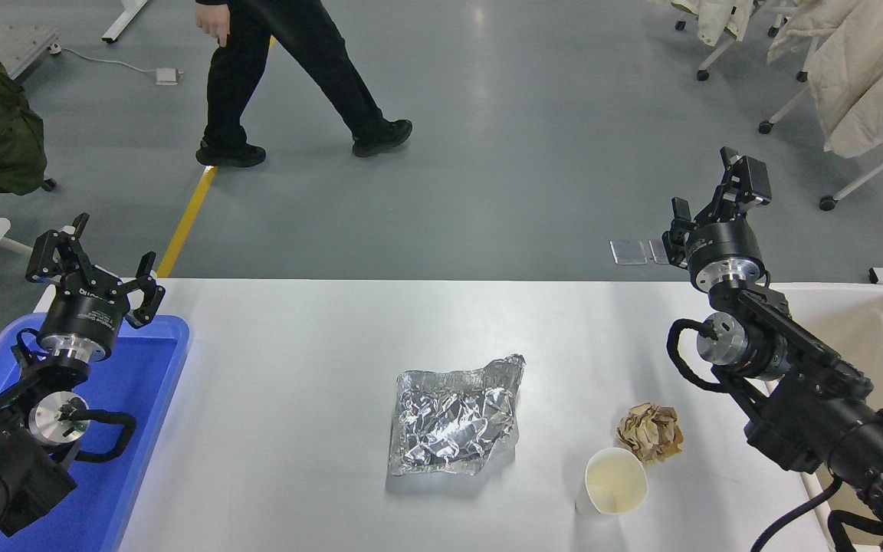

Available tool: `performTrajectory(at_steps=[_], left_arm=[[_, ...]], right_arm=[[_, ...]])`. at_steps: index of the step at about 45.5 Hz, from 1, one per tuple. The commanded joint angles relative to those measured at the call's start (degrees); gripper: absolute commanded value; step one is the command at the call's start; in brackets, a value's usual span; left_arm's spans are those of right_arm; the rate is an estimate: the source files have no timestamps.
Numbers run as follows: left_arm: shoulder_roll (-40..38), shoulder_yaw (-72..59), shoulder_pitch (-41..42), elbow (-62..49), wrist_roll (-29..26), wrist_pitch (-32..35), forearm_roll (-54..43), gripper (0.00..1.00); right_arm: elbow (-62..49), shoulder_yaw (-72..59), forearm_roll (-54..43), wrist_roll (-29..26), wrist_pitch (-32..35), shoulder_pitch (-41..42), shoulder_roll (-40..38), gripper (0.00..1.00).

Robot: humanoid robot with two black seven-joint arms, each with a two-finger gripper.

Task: Clean the table surface

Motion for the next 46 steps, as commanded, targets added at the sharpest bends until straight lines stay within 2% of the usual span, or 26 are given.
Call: performTrajectory(at_steps=[1, 33, 46], left_arm=[[0.0, 0.0, 0.0, -0.1, 0.0, 0.1, 0.0, 1.0], [0.1, 0.1, 0.0, 0.0, -0.1, 0.1, 0.0, 1.0], [0.0, 0.1, 0.0, 0.0, -0.1, 0.0, 0.0, 1.0]], right_arm=[[-0.1, 0.2, 0.0, 0.0, 0.0, 0.0, -0.1, 1.0], [0.4, -0.6, -0.1, 0.0, 0.3, 0.1, -0.1, 1.0], [0.6, -3.5, -1.2, 0.1, 3.2, -0.2, -1.0, 1.0]])
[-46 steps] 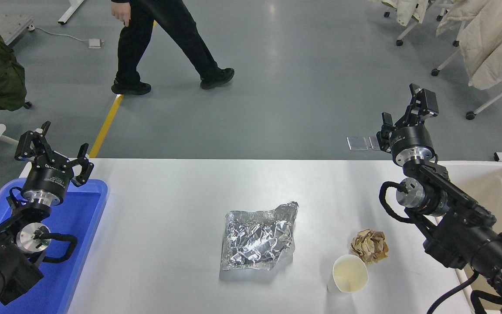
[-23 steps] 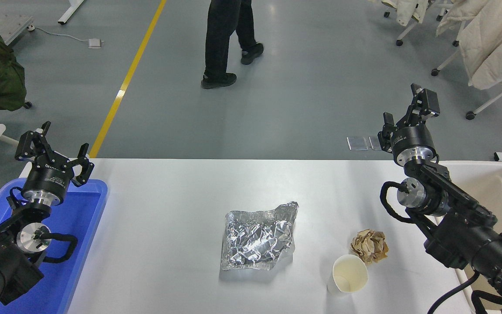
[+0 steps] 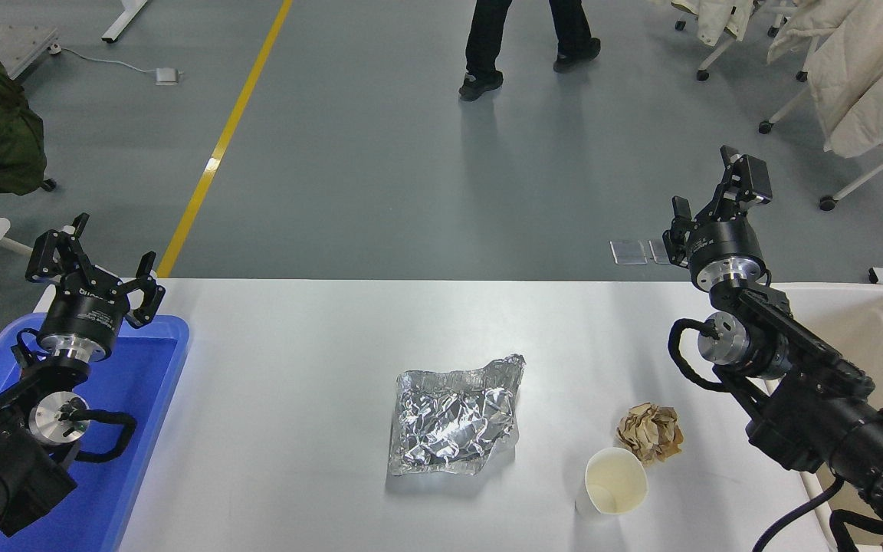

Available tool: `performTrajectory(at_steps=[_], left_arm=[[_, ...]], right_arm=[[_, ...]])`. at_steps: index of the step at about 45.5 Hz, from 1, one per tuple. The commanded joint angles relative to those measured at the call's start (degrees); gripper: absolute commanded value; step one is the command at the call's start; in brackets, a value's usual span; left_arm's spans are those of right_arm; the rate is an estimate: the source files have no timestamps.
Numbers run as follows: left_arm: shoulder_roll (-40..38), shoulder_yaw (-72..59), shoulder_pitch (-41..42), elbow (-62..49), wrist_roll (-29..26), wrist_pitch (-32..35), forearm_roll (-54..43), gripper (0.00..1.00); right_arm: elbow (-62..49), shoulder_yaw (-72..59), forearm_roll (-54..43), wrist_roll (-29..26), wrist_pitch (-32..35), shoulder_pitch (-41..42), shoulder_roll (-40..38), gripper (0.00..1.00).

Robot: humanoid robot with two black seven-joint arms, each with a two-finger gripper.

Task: Clean the table surface

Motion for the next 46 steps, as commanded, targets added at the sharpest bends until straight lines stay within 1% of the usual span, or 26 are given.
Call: performTrajectory(at_steps=[1, 6, 17, 21, 25, 33, 39, 46], left_arm=[[0.0, 0.0, 0.0, -0.1, 0.0, 0.0, 0.0, 1.0], [-0.1, 0.0, 0.0, 0.0, 0.0, 0.0, 0.0, 1.0], [0.0, 0.0, 0.0, 0.0, 0.0, 0.0, 0.0, 1.0], [-0.1, 0.0, 0.0, 0.0, 0.0, 0.0, 0.0, 1.0], [0.0, 0.0, -0.1, -0.1, 0.0, 0.0, 0.0, 1.0], [0.0, 0.0, 0.0, -0.1, 0.0, 0.0, 0.0, 1.0], [-0.1, 0.0, -0.1, 0.0, 0.0, 0.0, 0.0, 1.0], [0.0, 0.0, -0.1, 0.0, 0.0, 0.0, 0.0, 1.0]], right_arm=[[0.2, -3.1, -0.6, 0.1, 3.1, -0.1, -1.2, 1.0], [0.2, -3.6, 0.4, 0.1, 7.8, -0.2, -3.2, 1.0], [0.4, -6.4, 0.4, 0.1, 13.9, 0.0, -4.0, 1.0], [1.5, -11.0, -0.5, 0.0, 14.1, 0.6, -6.3, 1.0], [4.8, -19.9, -0.4, -0.1, 13.6, 3.2, -10.1, 1.0], [10.8, -30.2, -1.5, -0.2, 13.5, 7.2, -15.2, 1.0], [12.4, -38.4, -7.4, -0.7, 12.6, 10.3, -16.5, 1.0], [12.4, -45.7, -16.2, -2.9, 11.2, 11.8, -16.5, 1.0]])
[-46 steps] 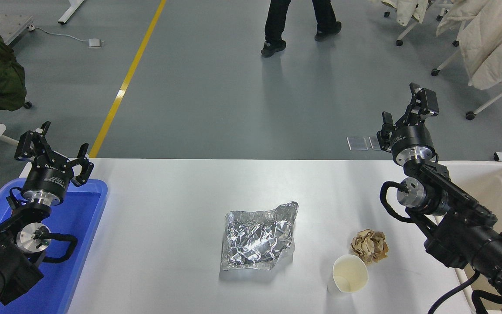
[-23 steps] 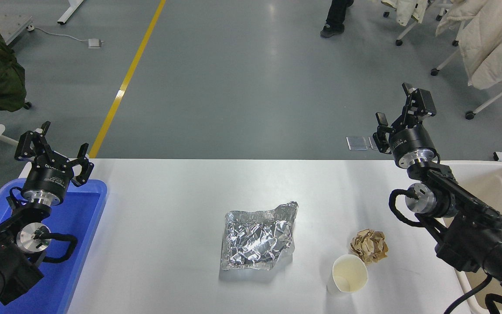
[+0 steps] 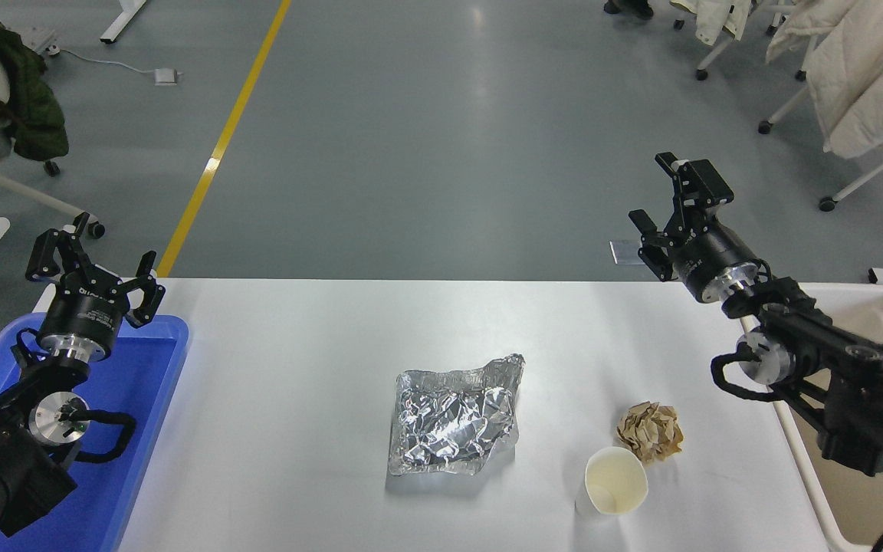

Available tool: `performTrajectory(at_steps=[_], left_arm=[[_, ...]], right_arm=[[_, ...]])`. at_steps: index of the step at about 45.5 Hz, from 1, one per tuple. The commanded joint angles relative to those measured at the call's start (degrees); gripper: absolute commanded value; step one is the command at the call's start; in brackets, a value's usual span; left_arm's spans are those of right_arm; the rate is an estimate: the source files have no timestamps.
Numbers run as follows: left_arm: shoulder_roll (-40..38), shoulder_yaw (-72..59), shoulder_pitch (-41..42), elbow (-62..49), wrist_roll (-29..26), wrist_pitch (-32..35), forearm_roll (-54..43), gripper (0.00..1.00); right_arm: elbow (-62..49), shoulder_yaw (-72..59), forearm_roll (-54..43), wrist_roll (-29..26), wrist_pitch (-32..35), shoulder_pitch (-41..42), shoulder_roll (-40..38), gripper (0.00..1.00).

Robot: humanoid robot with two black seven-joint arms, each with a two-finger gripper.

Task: Clean the table surface

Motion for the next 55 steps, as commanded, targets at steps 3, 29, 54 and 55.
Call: performTrajectory(at_steps=[3, 29, 54, 55], left_arm=[[0.0, 0.0, 0.0, 0.0, 0.0, 0.0, 0.0, 1.0], [0.0, 0.0, 0.0, 0.1, 0.0, 0.0, 0.0, 1.0], [0.0, 0.0, 0.0, 0.1, 0.0, 0.0, 0.0, 1.0], [0.0, 0.0, 0.0, 0.1, 0.0, 0.0, 0.0, 1.0]], right_arm=[[1.9, -15.3, -13.6, -3.4, -2.1, 4.1, -2.1, 1.0], [19.5, -33.3, -34.6, -6.3, 5.5, 15.8, -26.2, 1.0], [35.9, -36.5, -41.0, -12.6, 17.0, 13.4, -45.1, 1.0], [36.0, -36.5, -40.6, -12.8, 17.0, 13.0, -45.1, 1.0]])
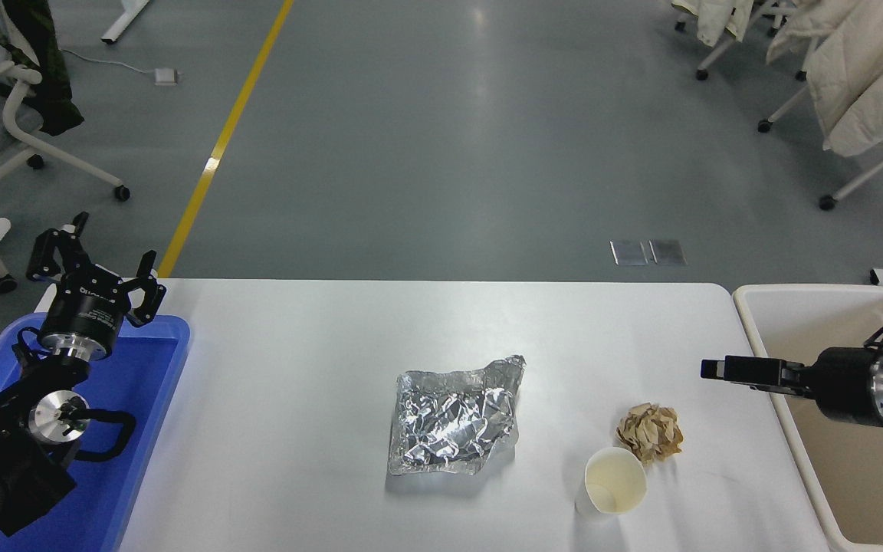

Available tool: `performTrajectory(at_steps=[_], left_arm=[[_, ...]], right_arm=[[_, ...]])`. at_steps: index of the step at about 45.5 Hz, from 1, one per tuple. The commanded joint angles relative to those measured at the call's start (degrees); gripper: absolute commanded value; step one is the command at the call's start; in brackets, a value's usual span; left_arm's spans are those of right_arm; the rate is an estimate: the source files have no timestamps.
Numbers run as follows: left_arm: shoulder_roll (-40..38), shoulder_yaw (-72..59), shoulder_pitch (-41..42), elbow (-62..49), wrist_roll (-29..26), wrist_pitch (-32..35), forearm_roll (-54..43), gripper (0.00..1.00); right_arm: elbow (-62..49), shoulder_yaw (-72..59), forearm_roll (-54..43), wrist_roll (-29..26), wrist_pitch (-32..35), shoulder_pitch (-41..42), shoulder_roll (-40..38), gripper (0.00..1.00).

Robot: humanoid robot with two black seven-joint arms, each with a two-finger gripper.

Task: Clean the table surface

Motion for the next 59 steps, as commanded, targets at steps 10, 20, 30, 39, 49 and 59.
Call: performTrajectory(at_steps=[10, 20, 30, 39, 49, 59], left_arm=[[0.0, 0.0, 0.0, 0.0, 0.0, 0.0, 0.0, 1.0], [-0.1, 0.0, 0.0, 0.0, 0.0, 0.0, 0.0, 1.0], [0.0, 0.0, 0.0, 0.0, 0.0, -0.1, 0.0, 1.0], [0.0, 0.0, 0.0, -0.1, 0.0, -0.1, 0.0, 1.0], [-0.1, 0.0, 0.0, -0.1, 0.0, 0.0, 0.0, 1.0], [0.0, -0.1, 0.0, -0.1, 0.0, -0.1, 0.0, 1.0]], right_arm=[[11.6, -1.2, 10.2, -12.5, 3.5, -3.4, -6.4, 1.0], [12.0, -0.6, 18.2, -16.1, 2.7, -3.9, -2.6, 1.0], [12.0, -0.4, 23.3, -17.1, -0.2, -5.2, 2.6, 1.0], [12.0, -0.2, 23.7, -17.0, -4.4, -6.8, 7.5, 1.0], [11.9, -0.1, 24.2, -17.0, -8.1, -7.9, 12.3, 1.0], [11.6, 0.2, 25.8, -17.1, -9.7, -8.0, 14.8, 1.0]])
